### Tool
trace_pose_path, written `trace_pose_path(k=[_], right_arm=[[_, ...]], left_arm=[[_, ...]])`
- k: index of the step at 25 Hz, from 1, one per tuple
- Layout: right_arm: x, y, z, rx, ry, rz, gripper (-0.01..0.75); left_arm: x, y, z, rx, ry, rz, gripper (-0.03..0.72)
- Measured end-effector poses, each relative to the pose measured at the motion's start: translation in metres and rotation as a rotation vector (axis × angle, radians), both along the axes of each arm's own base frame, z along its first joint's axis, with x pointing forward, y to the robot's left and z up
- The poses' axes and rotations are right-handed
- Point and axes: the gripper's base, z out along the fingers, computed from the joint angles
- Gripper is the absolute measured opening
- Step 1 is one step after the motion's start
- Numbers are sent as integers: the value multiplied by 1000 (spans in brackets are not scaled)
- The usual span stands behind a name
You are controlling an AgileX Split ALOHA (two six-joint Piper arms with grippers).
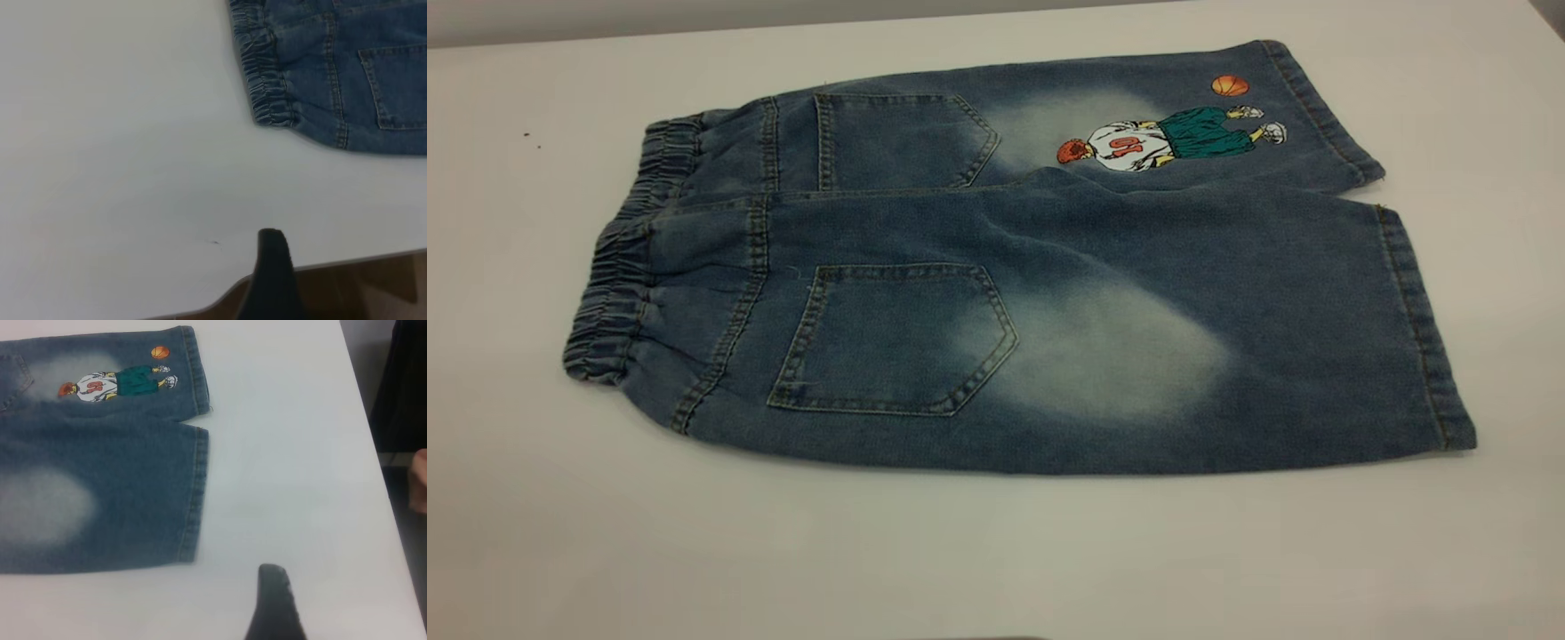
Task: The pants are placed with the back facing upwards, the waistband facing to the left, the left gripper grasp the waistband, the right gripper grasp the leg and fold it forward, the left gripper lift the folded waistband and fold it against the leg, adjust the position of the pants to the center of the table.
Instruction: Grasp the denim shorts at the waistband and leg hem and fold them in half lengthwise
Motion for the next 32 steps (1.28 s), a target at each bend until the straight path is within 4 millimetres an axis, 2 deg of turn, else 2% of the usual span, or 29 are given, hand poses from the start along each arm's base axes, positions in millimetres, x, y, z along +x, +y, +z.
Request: trace_pose_path(k=[24,26,29,32], right_arm=[[1,2,1,18,-6,10,431],[0,4,7,46,-28,27,431],[-2,8,26,81,-70,48,437],[4,9,50,95,-72,57,464]], left_arm=[[0,0,0,-15,2,9,510],[0,0,1,-72,13,43,510],[5,2,10,-122,65,118,510],[25,3,25,-119,143,169,510]])
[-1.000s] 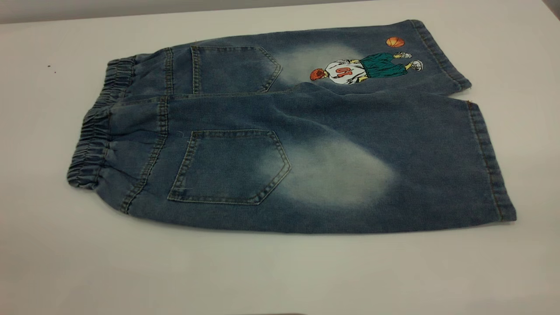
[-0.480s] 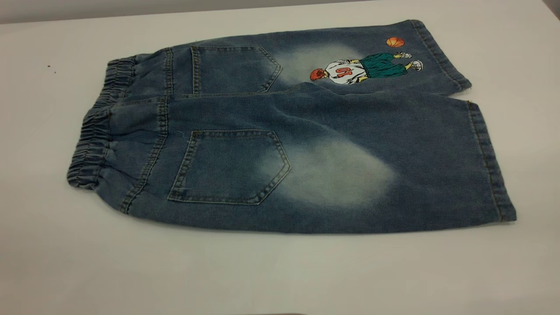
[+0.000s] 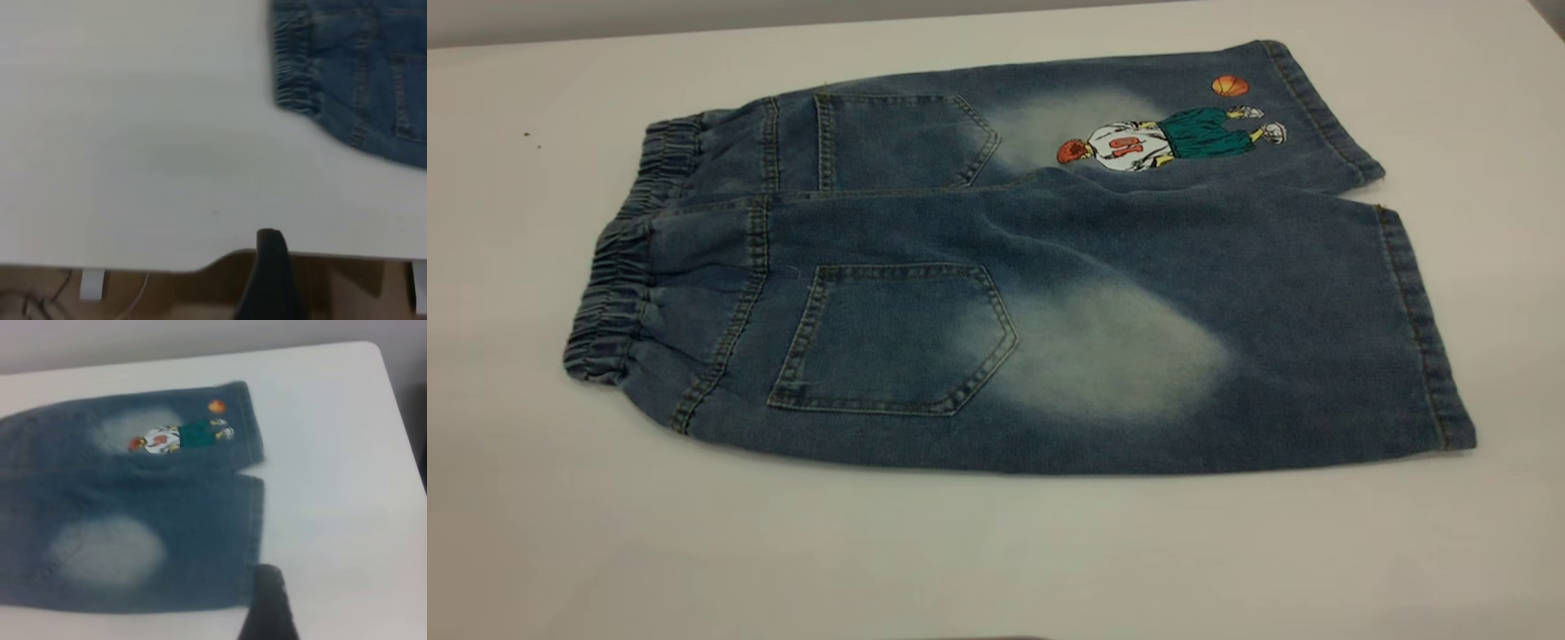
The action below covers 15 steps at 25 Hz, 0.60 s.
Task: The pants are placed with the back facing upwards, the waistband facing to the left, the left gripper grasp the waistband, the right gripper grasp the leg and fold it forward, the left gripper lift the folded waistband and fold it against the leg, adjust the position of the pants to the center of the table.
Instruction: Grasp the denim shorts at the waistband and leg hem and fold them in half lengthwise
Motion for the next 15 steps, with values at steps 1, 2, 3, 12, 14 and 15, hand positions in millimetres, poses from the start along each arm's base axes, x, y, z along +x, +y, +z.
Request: trace_pose_path(k=[1,2,3,12,14,15], right_arm=[[4,0,6,-3,6,1,475],[10,0,12,-7,18,4,490],[16,-1,17,-11,30,6,507],[84,0,22,44,228,20,583],[99,-1,21,49,268,16,583],[105,-1,20,51,291,16,583]], left_arm=[[8,0,6,0,12,8,510],[18,-1,10,4,34,12,510],[30,-3,16,5,51,13,510],[147,-17,8,-48,258,78,510],[170,-20,-9,-44,334,87,510],[179,-21,-17,-39,361,86,510]])
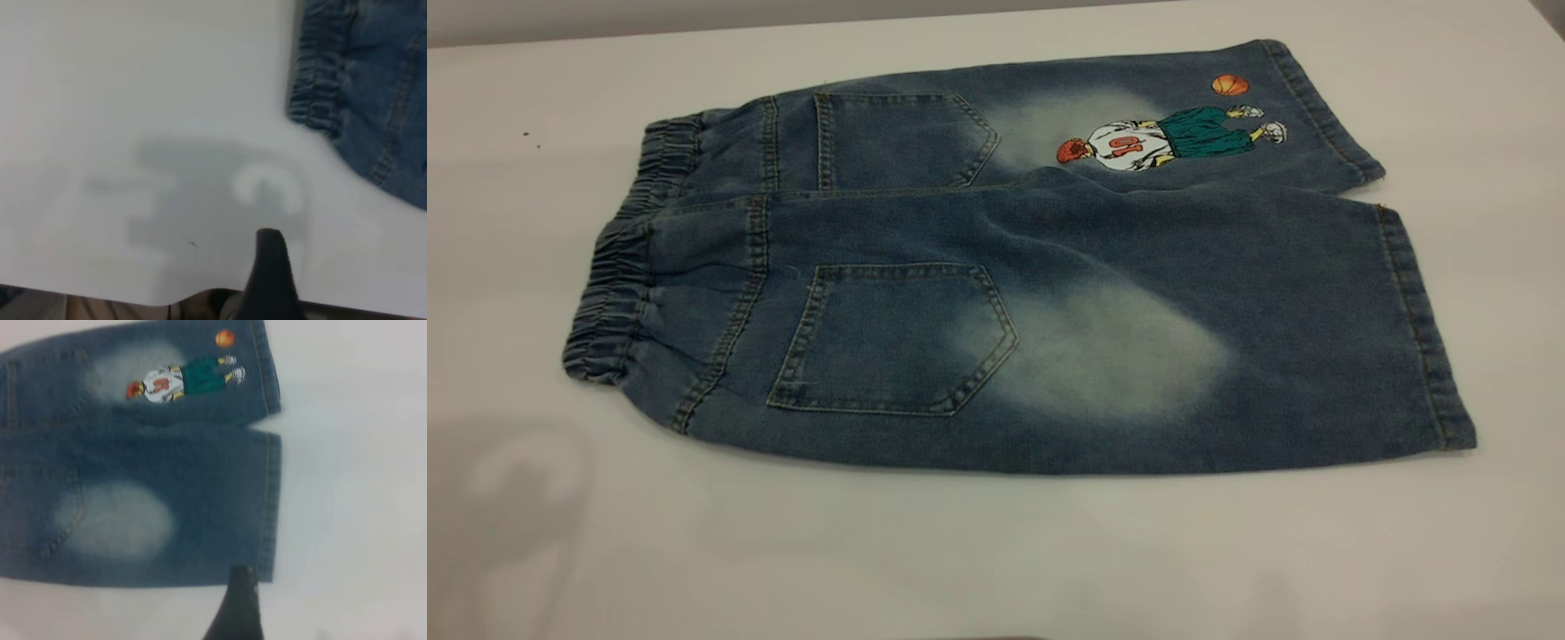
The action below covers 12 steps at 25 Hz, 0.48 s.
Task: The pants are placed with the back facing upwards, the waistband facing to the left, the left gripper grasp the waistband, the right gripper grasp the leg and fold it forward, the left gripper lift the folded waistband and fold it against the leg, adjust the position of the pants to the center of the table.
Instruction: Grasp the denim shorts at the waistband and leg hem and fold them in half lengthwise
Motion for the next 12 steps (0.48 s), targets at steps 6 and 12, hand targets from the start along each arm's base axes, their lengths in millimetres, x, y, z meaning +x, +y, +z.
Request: trace_pose_path(k=[6,12], right_arm=[[23,-1,-10,-7,87,15,583],[29,0,-12,-2,96,34,583]], left_arm=[[48,-7,-53,6,106,-9,510],[75,-11,-96,6,159,-17,510]])
